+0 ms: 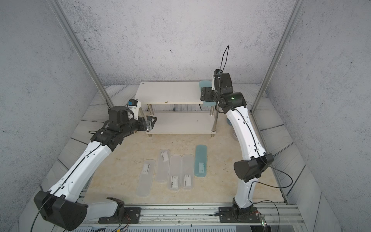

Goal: Place the pencil cases on the shelf according to color
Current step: Place the pencil case on the shelf.

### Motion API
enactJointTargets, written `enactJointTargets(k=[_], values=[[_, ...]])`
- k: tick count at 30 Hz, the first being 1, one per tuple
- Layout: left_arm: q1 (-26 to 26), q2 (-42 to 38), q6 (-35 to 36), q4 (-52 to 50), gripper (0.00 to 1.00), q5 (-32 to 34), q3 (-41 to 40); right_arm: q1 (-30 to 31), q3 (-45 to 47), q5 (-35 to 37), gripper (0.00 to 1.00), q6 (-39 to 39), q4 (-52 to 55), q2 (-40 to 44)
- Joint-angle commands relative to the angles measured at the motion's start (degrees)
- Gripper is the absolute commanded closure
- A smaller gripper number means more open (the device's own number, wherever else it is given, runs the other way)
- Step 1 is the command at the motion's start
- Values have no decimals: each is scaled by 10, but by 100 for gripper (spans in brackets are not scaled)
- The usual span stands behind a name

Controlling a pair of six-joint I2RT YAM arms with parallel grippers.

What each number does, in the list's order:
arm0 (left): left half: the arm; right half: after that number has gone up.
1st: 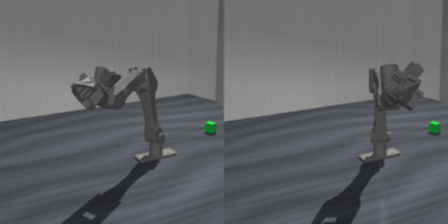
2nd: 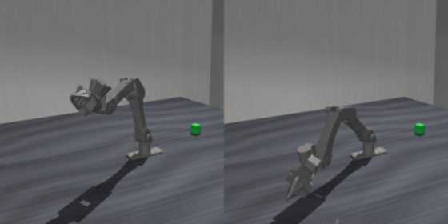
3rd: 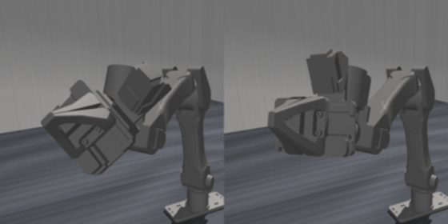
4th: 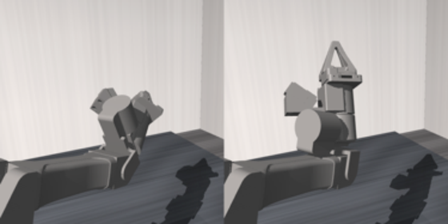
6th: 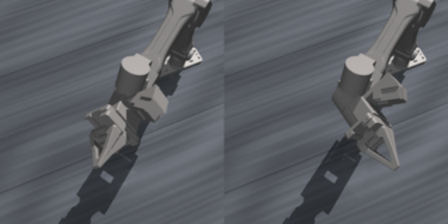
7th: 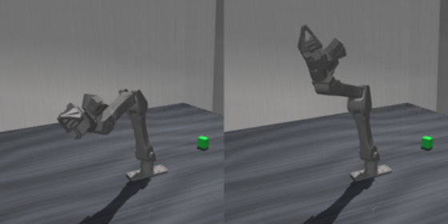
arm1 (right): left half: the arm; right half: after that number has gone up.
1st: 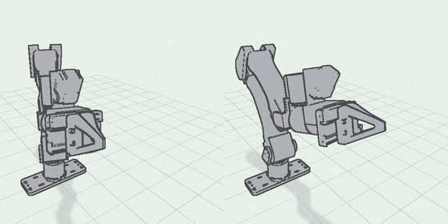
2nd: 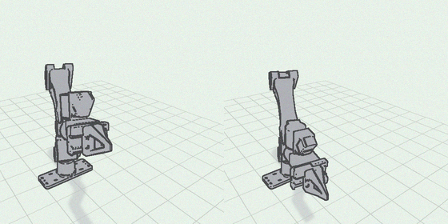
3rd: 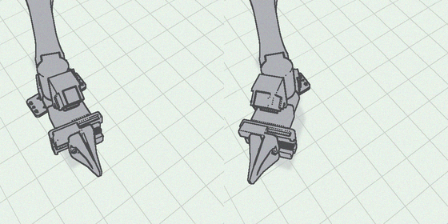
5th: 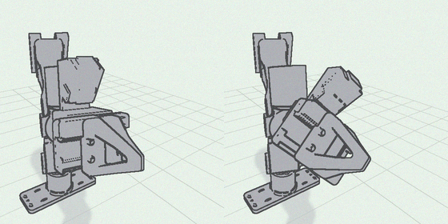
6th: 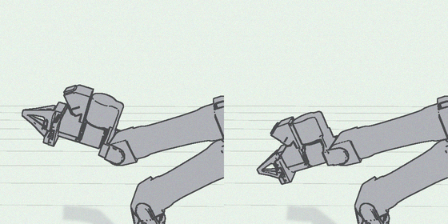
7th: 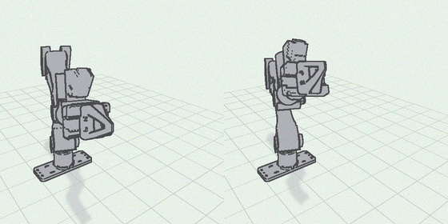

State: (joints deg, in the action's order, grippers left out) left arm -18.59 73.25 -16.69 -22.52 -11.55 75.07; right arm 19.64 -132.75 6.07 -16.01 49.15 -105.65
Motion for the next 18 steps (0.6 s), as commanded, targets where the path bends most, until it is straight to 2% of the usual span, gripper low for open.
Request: enactJointTargets(k=[1, 7, 18], values=[[8, -17, 6, 1, 1, 17, -13, -2, -11, 5, 8, 12, -7, 45], [26, -34, -7, 0, 1, 14, -41, -2, 77, -9, 8, 15, -17, 128], [39, -70, -23, -4, 1, 0, -107, -2, 351, 1, 8, -4, -42, 329]])
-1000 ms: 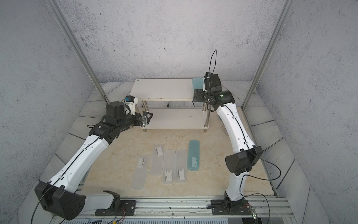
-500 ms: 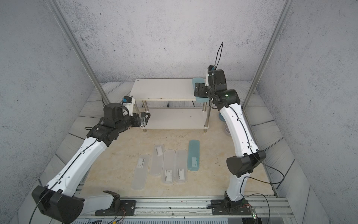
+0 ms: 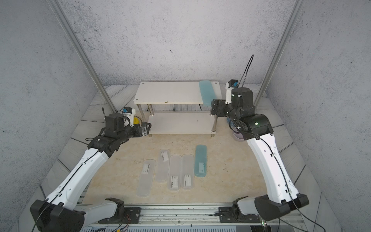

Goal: Place the pencil cases on the shelf according to color
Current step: Place the pencil case on the shelf, then pick up the pencil case from the center of the board.

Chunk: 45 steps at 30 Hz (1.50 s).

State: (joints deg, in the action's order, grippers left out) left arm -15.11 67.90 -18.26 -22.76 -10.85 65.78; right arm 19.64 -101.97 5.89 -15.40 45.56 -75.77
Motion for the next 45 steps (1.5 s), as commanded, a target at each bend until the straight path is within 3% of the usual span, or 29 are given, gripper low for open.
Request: enactJointTargets(k=[1, 12, 25, 30, 35, 45], values=[[4, -20, -9, -3, 1, -9, -17, -2, 61, 3, 8, -15, -4, 43], [4, -62, -65, 9, 1, -28, -107, 1, 306, -58, 10, -96, -11, 173], [3, -80, -126, 22, 1, -33, -162, 40, 543, -104, 14, -207, -48, 215], [3, -77, -135, 29, 1, -35, -173, 85, 614, -137, 15, -233, -123, 153], [3, -72, -140, 27, 1, -40, -167, 133, 607, -114, 15, -238, -155, 58], [3, -80, -133, 18, 1, -29, -164, 153, 567, -81, 14, -239, -192, -56]])
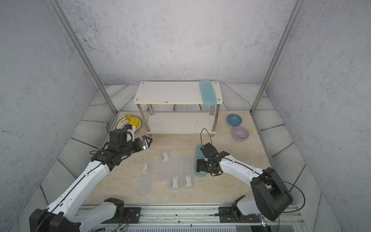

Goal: Place the pencil cases on the shelf according to color
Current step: Pick up the pencil case from the center of the board.

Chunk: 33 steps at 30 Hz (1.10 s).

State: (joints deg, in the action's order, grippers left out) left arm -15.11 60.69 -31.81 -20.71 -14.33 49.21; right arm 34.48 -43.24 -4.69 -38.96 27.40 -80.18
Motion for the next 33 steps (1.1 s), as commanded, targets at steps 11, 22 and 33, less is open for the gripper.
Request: enactJointTargets(k=[11, 22, 33], values=[[3, 2, 3, 1, 1, 2, 6, 28, -66, 69, 13, -4, 8, -99], [3, 3, 3, -2, 1, 2, 9, 31, -75, 130, 13, -5, 63, -125], [3, 9, 2, 1, 1, -3, 10, 31, -33, 187, 10, -11, 137, -15]])
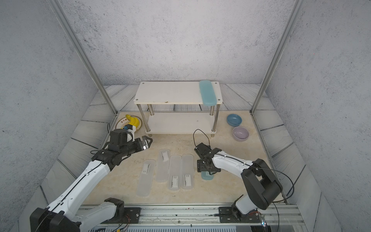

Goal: Place the pencil cases on the shelf according to color
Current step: Pick up the pencil case from the center of the board.

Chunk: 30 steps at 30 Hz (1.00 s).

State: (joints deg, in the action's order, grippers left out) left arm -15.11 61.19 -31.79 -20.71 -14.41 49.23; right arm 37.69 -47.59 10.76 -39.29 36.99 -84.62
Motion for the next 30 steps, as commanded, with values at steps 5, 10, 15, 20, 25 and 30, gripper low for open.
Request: enactJointTargets(k=[5, 10, 15, 20, 25, 30], values=[[3, 3, 1, 0, 1, -4, 10, -2, 26, -6, 10, 3, 34, 79], [3, -4, 4, -2, 1, 2, 8, -1, 40, -71, 10, -15, 18, 93], [3, -2, 4, -4, 1, 0, 9, -1, 52, -91, 11, -30, -13, 78], [3, -6, 9, -6, 1, 1, 10, -1, 36, -74, 11, -28, 2, 47], [2, -1, 20, -15, 1, 3, 16, 2, 23, -81, 11, -32, 9, 17], [3, -4, 19, -13, 1, 6, 11, 8, 18, -82, 11, -44, 8, -1]])
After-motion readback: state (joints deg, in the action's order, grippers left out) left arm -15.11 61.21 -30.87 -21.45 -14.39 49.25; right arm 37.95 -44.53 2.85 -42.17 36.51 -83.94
